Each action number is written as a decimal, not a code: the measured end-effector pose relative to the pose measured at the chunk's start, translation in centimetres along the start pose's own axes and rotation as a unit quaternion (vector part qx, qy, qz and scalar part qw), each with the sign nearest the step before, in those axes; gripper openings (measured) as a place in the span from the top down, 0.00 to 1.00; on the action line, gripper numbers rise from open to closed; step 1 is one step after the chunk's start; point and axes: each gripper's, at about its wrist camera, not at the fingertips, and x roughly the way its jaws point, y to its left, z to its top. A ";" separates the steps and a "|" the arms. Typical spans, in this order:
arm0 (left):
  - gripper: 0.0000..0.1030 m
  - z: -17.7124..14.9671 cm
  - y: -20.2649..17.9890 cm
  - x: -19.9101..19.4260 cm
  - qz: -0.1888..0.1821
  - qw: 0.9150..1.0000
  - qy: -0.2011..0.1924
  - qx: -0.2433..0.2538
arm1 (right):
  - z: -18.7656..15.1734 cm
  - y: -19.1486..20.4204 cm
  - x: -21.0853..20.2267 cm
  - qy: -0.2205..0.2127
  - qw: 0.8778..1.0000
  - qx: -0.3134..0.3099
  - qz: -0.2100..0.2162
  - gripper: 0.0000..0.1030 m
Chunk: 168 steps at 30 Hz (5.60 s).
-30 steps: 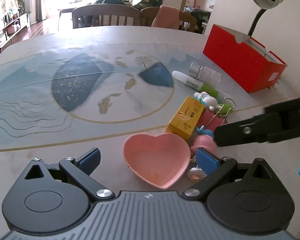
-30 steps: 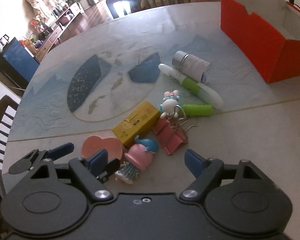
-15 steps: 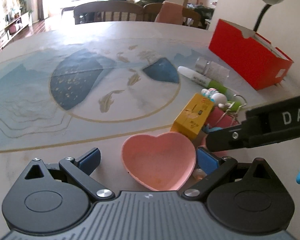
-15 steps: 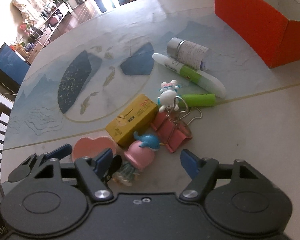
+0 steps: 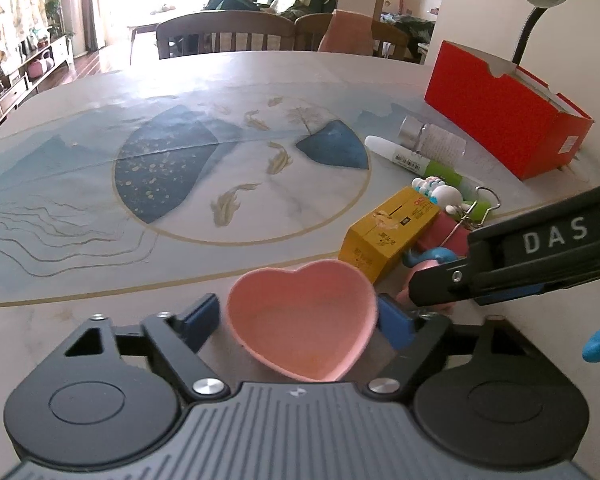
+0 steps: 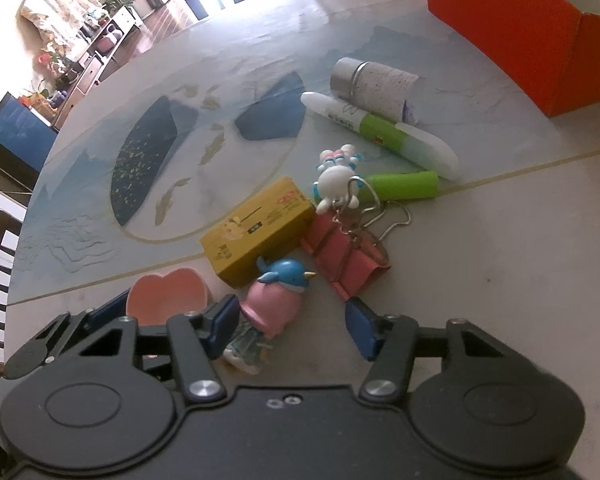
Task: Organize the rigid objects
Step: 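Grasp the pink heart bowl with the left gripper while the right grasps the pink penguin figure, then carry the heart bowl and penguin figure together over the red box, then lower both items into the red box and open both grippers, then withdraw both grippers from the box back over the table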
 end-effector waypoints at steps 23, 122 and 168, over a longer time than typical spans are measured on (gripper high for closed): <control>0.25 1.2 0.4 -3.0 -0.026 0.998 0.023 -0.055 | -0.6 -2.8 -6.1 -0.045 0.998 -0.009 0.039 0.69; 0.25 25.7 -35.5 22.3 -0.060 0.972 0.198 0.115 | 29.1 -31.9 -2.1 -0.030 0.998 -0.012 -0.046 0.69; 0.25 23.7 -28.8 4.8 -0.135 0.988 0.049 0.060 | 20.9 -22.3 -15.1 -0.125 0.990 -0.067 0.000 0.28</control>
